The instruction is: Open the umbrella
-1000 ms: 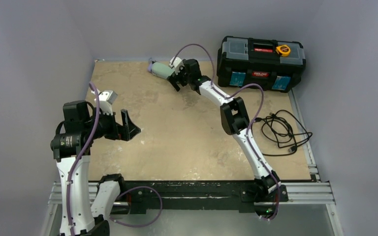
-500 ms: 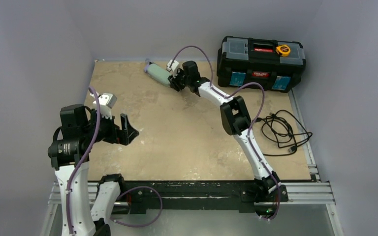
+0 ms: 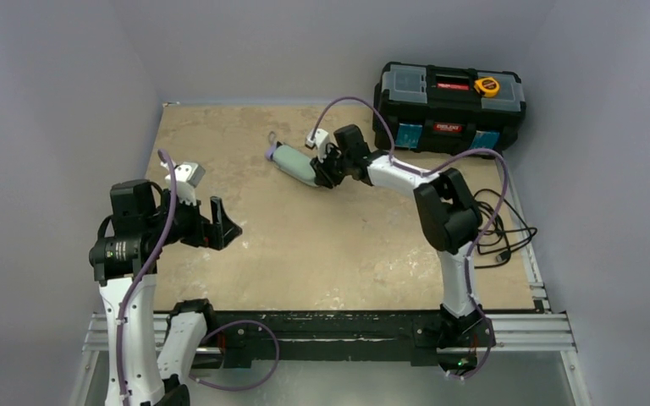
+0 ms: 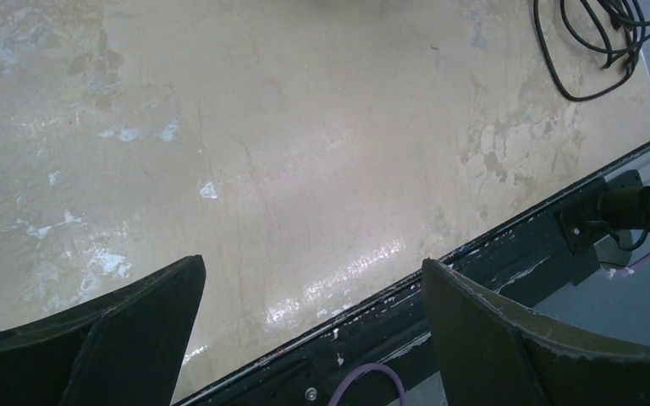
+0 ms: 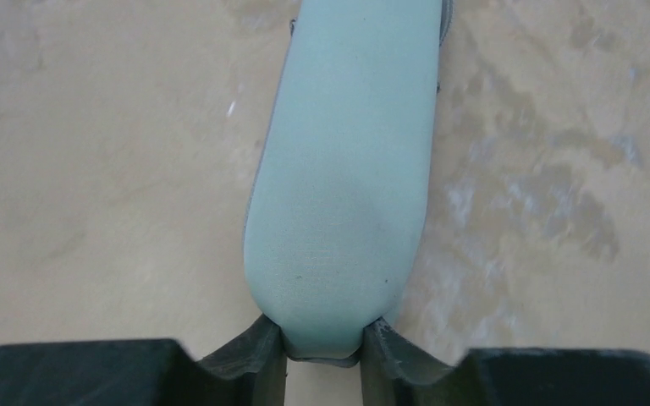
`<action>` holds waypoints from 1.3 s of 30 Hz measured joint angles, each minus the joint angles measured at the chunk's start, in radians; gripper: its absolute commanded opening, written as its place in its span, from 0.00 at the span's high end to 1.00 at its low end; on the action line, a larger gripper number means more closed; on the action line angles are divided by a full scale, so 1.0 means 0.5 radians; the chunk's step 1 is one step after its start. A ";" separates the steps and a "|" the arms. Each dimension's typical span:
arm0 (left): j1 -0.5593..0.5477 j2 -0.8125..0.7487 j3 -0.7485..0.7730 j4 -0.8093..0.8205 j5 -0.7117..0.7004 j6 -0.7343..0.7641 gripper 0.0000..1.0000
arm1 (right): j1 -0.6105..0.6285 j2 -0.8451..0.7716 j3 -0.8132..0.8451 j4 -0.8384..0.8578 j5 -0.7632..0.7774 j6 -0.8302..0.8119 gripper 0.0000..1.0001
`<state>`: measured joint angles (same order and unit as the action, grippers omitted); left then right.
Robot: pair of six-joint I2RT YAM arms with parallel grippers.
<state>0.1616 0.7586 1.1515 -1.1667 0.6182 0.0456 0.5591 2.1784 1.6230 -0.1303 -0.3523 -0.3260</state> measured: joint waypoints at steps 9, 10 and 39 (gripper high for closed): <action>0.001 0.014 -0.240 0.204 0.148 -0.140 0.00 | 0.177 -0.610 -0.730 -0.333 0.079 -0.162 0.10; 0.001 0.014 -0.246 0.224 0.170 -0.161 0.00 | 0.182 -0.628 -0.730 -0.401 0.082 -0.175 0.10; -0.015 -0.067 -0.875 0.703 0.426 1.291 0.12 | 0.237 0.112 0.344 -0.882 -0.041 0.289 0.48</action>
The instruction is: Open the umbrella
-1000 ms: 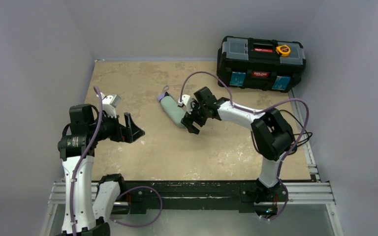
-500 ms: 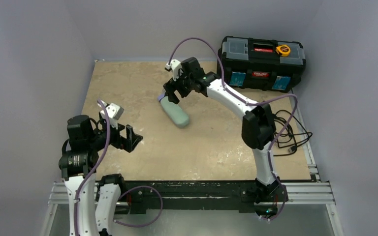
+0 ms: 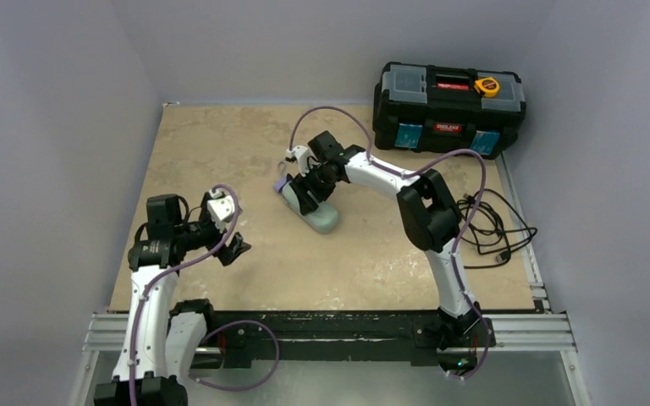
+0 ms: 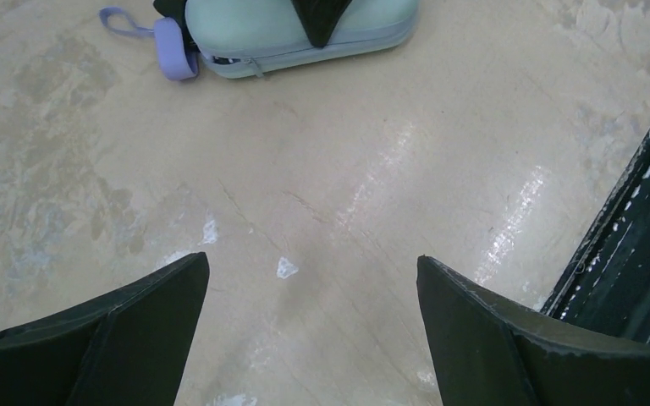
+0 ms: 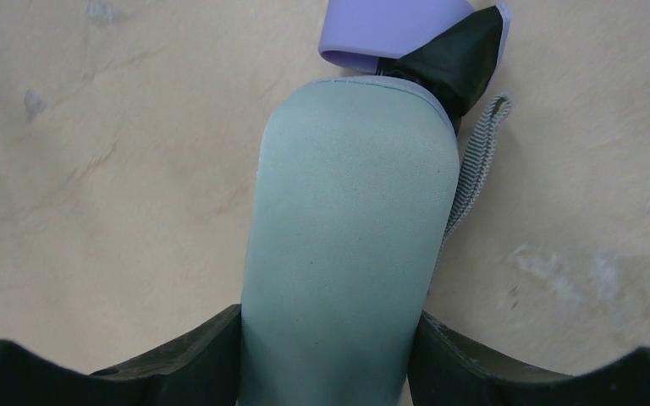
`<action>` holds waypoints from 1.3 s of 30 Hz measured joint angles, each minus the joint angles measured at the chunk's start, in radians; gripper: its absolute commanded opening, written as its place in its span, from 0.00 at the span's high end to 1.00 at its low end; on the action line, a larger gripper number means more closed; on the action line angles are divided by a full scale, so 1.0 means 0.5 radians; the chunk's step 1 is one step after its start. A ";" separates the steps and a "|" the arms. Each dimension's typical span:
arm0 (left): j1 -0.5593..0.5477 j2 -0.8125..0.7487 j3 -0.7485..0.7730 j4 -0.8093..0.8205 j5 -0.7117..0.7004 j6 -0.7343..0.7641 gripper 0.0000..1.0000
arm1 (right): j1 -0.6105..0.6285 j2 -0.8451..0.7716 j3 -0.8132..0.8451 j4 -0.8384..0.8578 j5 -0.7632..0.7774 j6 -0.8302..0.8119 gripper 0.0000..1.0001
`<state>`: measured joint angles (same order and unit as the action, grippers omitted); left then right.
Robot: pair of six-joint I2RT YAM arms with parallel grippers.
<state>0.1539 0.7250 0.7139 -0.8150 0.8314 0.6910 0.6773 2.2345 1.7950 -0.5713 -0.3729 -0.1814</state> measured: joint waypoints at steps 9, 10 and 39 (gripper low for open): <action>-0.620 0.106 -0.343 0.613 -0.302 -0.155 0.35 | -0.162 -0.294 -0.547 -0.002 -0.344 0.122 0.51; -0.710 0.134 -0.345 0.674 -0.357 -0.204 0.37 | -0.189 -0.318 -0.597 0.014 -0.372 0.146 0.52; -1.693 1.383 -0.024 1.814 -1.122 -1.086 0.57 | -0.551 -0.595 -1.167 0.134 -0.715 0.219 0.57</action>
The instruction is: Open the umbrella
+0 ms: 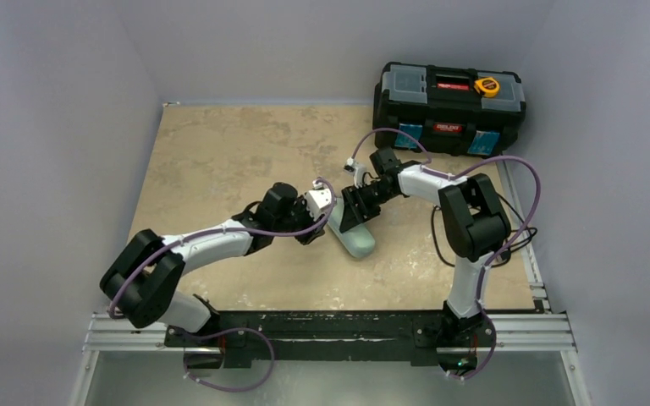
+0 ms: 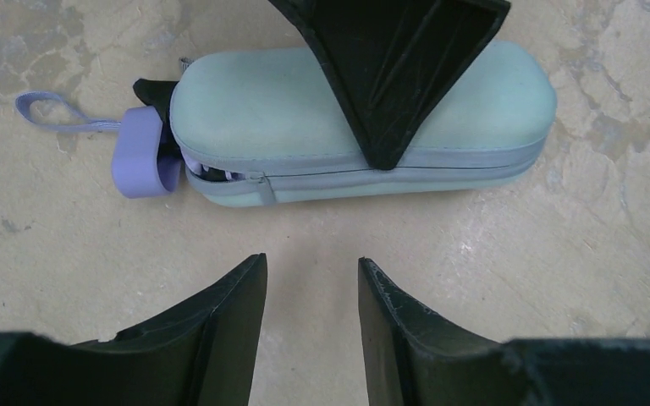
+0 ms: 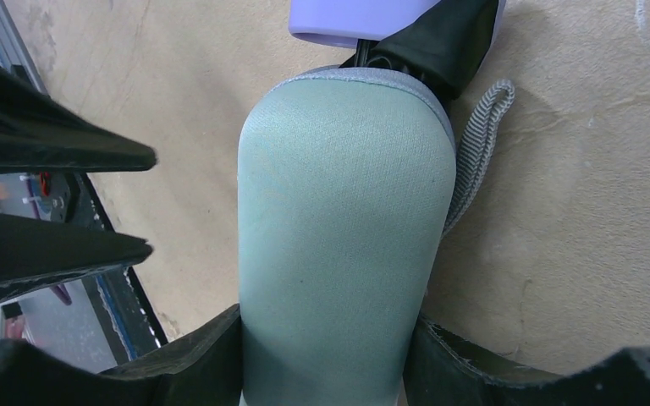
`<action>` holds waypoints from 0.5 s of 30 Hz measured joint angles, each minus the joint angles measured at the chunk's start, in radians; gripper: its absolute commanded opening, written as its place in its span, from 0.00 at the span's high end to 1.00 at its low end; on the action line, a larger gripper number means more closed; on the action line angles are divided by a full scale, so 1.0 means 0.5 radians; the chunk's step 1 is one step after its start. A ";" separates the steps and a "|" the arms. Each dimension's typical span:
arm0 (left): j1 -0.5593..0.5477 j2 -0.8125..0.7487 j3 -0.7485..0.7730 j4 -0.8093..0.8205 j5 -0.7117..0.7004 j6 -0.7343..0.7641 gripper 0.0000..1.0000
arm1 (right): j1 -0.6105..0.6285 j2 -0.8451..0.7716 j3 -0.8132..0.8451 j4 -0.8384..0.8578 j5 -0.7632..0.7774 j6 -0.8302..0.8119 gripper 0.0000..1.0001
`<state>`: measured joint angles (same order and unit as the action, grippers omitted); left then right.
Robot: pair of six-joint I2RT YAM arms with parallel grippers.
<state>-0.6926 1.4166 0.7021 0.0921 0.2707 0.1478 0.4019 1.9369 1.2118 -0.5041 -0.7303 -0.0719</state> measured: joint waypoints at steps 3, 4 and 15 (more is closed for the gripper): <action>0.000 0.118 0.005 0.101 0.002 0.001 0.58 | 0.000 -0.006 -0.002 -0.017 0.009 -0.028 0.58; 0.000 0.163 0.014 0.123 0.007 0.001 0.58 | 0.000 -0.008 -0.002 -0.021 0.010 -0.035 0.58; -0.003 0.402 0.124 0.317 -0.028 0.000 0.60 | -0.012 -0.032 -0.024 -0.085 0.010 -0.152 0.62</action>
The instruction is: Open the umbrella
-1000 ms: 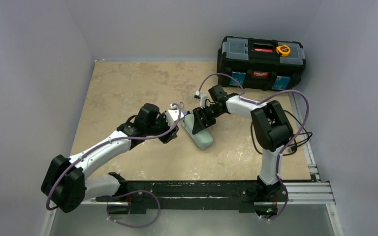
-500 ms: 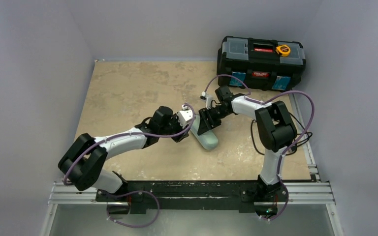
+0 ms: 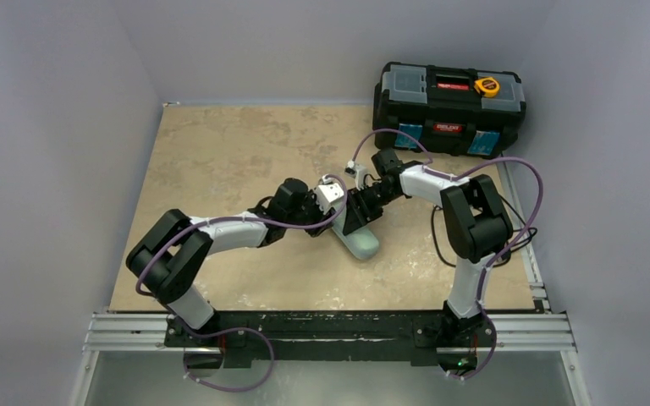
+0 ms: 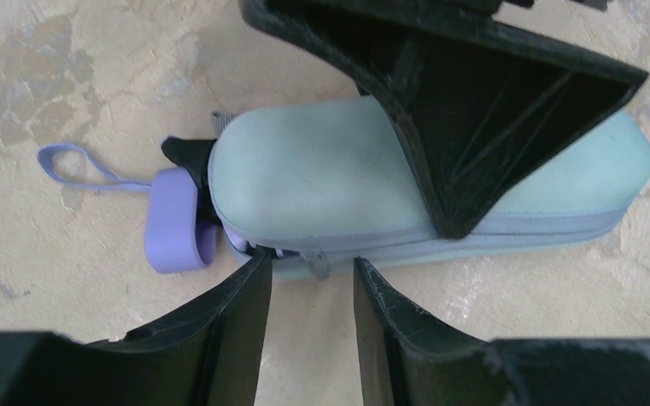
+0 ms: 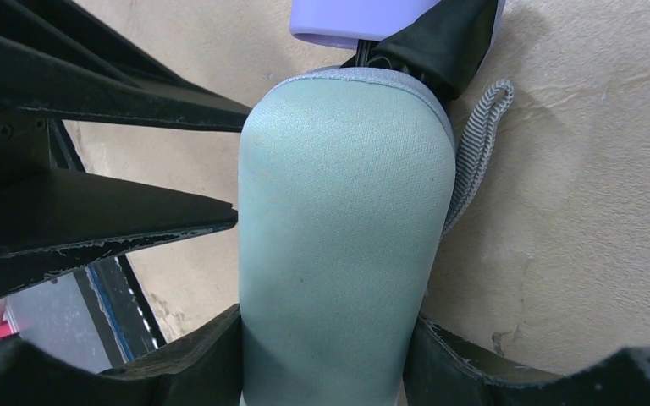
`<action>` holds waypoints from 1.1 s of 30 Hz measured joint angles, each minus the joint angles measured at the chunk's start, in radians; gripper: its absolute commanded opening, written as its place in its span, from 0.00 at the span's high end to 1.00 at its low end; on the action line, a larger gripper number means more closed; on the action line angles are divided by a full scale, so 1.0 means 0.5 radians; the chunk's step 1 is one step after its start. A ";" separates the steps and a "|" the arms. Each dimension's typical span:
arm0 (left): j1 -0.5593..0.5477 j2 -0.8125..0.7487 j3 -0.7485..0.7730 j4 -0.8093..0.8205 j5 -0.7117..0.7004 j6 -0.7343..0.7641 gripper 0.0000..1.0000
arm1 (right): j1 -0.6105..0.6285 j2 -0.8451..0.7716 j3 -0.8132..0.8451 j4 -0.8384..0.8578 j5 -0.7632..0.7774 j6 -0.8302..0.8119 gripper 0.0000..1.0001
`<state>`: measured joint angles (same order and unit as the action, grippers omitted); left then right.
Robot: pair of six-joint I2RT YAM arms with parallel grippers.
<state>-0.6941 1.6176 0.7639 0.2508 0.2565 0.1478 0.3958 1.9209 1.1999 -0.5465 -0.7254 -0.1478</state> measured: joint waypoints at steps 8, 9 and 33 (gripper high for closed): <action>0.000 0.135 0.099 0.072 0.025 -0.006 0.81 | -0.022 -0.012 -0.010 -0.037 0.008 -0.043 0.68; 0.000 0.146 0.105 0.081 0.025 -0.010 0.86 | -0.025 -0.012 -0.010 -0.040 0.008 -0.044 0.69; -0.213 -0.220 -0.230 0.120 0.351 -0.226 0.67 | -0.036 -0.008 -0.072 0.142 -0.041 0.281 0.78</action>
<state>-0.8005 1.5074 0.6487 0.3107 0.4320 0.0349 0.3779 1.9171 1.1641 -0.4755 -0.7460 -0.0074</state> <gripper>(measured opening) 0.232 0.564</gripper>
